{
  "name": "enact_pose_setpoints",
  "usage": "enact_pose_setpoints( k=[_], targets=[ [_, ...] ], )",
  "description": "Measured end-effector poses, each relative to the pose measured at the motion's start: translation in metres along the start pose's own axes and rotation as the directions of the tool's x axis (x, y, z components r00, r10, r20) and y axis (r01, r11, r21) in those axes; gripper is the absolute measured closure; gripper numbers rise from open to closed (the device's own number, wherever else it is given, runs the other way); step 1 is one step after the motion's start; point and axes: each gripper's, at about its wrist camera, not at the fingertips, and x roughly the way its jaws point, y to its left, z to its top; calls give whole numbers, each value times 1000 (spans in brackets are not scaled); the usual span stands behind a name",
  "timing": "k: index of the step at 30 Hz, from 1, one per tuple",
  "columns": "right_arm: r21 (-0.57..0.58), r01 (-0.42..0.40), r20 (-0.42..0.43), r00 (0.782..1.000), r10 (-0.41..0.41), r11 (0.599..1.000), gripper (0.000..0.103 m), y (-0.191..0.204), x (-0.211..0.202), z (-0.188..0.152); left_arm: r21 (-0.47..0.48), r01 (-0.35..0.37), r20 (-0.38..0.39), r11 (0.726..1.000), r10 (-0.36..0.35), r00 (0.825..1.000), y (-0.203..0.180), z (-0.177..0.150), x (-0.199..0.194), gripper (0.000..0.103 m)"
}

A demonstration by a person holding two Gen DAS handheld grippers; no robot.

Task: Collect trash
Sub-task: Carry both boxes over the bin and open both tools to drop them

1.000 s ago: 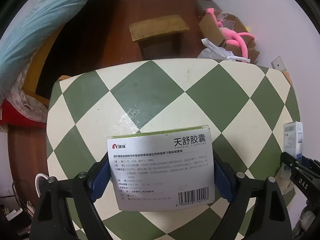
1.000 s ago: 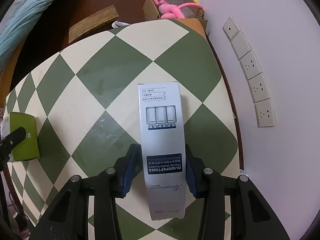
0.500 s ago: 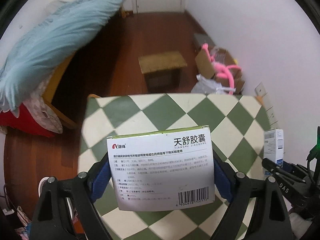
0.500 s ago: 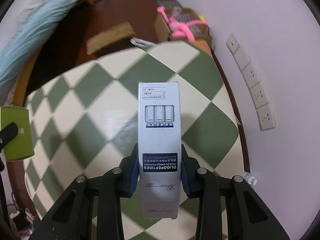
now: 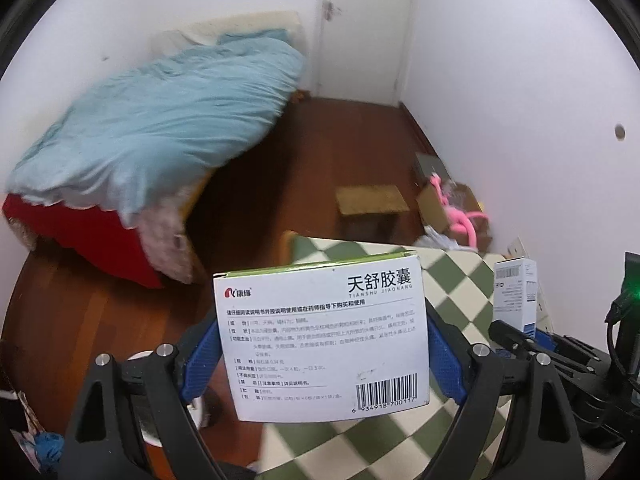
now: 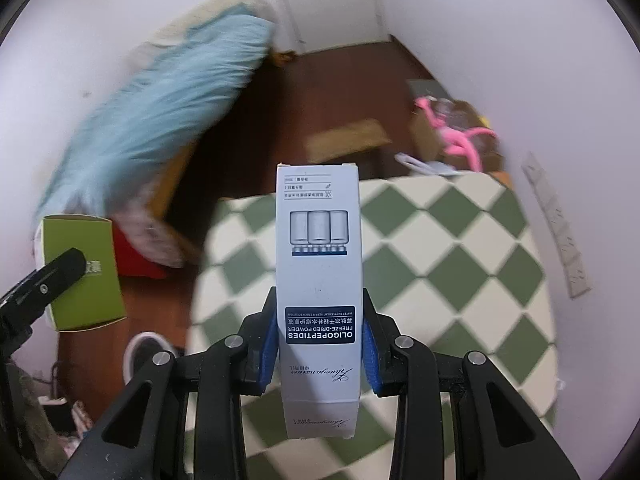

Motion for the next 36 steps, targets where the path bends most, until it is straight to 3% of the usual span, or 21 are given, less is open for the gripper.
enact_pose_setpoints(
  k=[7,16,19,26,29,36],
  targets=[
    [-83,-155,-44,987,152,984,66,124,16,-33,-79,-85,6,993,85,996,109,-25,-31,16],
    [-173,-280,-246,941,234,944,66,278,105,-99,-254,-183,-156,950,147,977,251,-82,4,16],
    [-184,-294,-328,918,223,938,66,307,147,-122,-319,-207,-249,925,129,960,291,-108,34,16],
    [-144,-286,-525,834,172,947,66,347,263,-175,-462,-200,-407,864,-7,913,344,-157,111,15],
    [-122,-268,-583,798,149,956,66,358,303,-192,-482,-228,-447,846,-13,895,358,-169,133,13],
    [-157,-254,-653,752,92,954,66,384,360,-215,-530,-299,-505,794,-12,863,399,-192,149,11]
  ],
)
